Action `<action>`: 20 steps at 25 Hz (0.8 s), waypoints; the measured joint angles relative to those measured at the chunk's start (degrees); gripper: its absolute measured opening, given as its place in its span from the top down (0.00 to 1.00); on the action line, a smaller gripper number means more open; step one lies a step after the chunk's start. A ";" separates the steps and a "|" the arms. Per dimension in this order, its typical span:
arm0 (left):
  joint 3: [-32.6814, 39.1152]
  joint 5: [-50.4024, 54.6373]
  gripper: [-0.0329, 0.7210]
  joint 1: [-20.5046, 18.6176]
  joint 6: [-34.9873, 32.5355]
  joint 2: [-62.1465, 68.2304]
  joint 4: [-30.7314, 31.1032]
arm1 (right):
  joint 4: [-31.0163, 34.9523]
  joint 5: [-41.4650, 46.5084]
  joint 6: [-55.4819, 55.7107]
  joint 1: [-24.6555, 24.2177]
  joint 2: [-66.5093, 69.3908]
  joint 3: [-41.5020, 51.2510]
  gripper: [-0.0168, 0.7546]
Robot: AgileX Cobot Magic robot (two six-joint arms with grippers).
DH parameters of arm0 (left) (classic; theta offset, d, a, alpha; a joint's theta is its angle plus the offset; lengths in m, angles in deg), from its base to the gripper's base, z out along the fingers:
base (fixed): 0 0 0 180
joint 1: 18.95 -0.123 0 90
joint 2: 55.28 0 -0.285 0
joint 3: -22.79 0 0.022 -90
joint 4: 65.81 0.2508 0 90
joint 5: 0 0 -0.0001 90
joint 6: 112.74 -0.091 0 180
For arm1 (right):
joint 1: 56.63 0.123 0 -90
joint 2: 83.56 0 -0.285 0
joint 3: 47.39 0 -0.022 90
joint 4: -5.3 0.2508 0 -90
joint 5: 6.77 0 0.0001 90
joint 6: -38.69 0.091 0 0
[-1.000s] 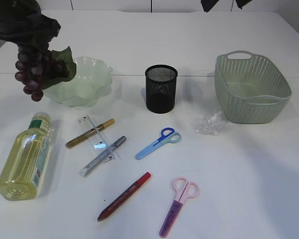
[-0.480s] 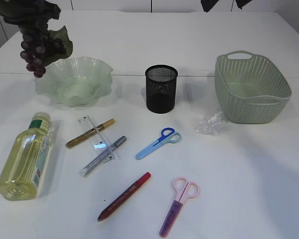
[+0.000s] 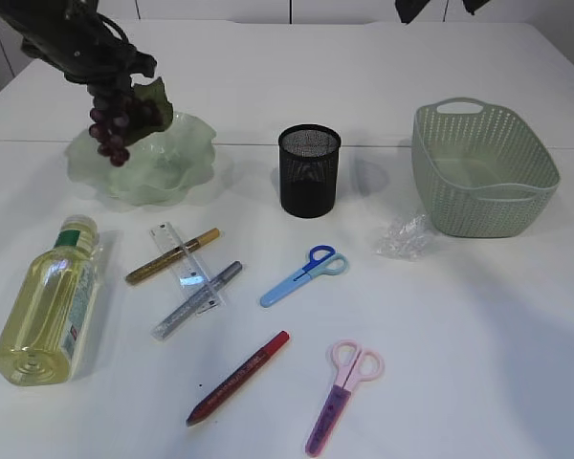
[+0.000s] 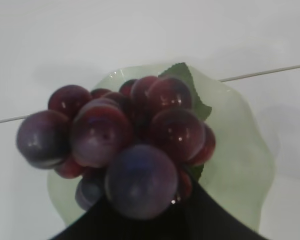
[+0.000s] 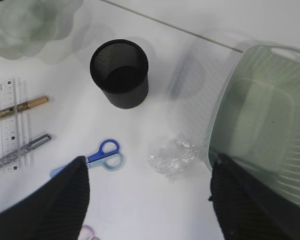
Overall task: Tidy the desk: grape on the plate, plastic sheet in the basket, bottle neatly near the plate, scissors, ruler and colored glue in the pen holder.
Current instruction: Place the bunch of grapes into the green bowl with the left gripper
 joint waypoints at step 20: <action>-1.14 -5.31 0.59 -0.81 0.14 5.60 -3.34 | -1.63 0.00 0.09 0.00 0.00 0.00 0.22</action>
